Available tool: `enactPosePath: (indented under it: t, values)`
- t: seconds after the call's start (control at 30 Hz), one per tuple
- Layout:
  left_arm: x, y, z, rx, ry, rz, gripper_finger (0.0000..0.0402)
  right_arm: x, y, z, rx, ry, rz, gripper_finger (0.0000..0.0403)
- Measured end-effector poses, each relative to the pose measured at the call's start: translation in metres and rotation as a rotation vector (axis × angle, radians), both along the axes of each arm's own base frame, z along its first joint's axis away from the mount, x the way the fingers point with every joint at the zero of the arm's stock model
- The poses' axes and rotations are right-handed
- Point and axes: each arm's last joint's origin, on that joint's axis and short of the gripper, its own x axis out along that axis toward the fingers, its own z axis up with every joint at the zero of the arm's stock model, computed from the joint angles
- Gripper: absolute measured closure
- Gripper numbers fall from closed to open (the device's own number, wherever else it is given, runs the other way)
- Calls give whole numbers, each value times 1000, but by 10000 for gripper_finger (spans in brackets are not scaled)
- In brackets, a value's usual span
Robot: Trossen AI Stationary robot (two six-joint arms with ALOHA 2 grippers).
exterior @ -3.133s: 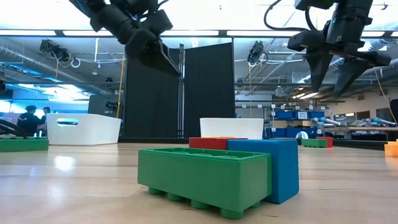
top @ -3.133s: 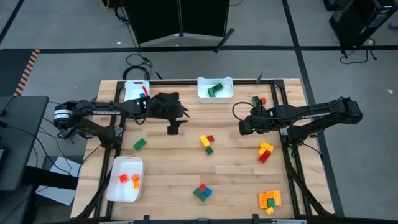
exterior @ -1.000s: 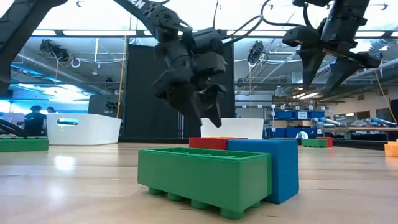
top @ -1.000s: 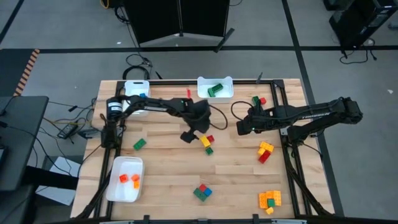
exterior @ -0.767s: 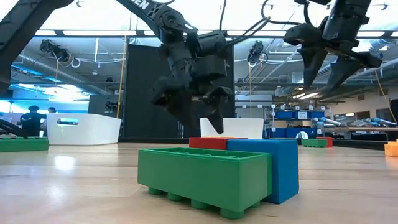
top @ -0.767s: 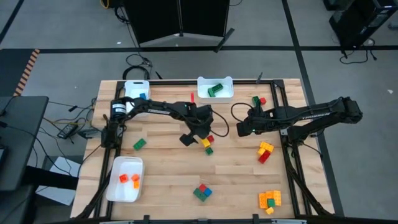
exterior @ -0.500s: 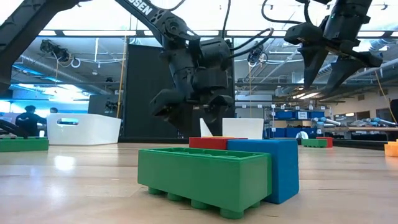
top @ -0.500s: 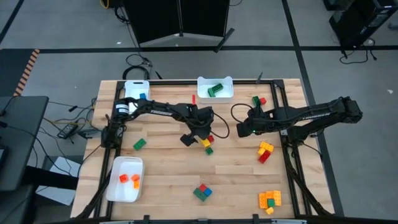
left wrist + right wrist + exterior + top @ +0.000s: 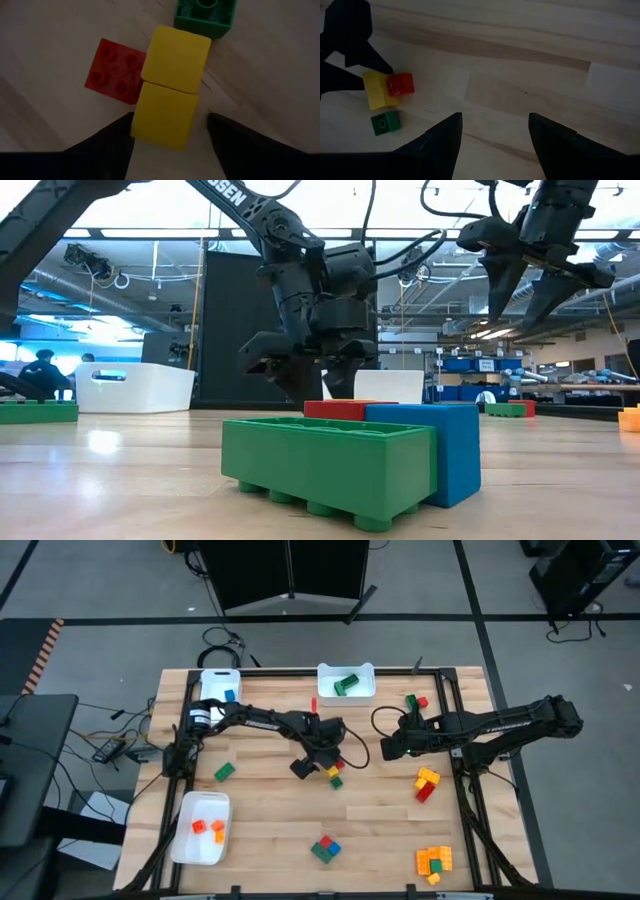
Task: Sort blocks by size
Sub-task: Put the yellow block into the top left white bin
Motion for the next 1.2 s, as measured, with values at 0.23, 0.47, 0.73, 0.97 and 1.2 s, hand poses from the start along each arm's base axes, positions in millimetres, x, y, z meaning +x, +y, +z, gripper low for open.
enactPosePath:
  t: [0.23, 0.47, 0.73, 0.97, 1.2]
  values:
    - [1, -2, 0, 0, -3, 8, 210, 0, 0, 0, -9, -1, -2, 163]
    - [2, -2, 0, -20, -3, 70, 244, 0, 0, 0, -9, -1, -2, 163]
    - [0, -1, 3, -14, 12, 128, 249, 0, 0, 0, -17, -1, -5, 163]
    - [-13, 3, 26, 37, 47, 189, 250, 0, 0, 0, -18, -1, -4, 163]
    - [-31, 29, 59, -46, 38, 440, 249, 0, -1, 0, -23, -2, -5, 163]
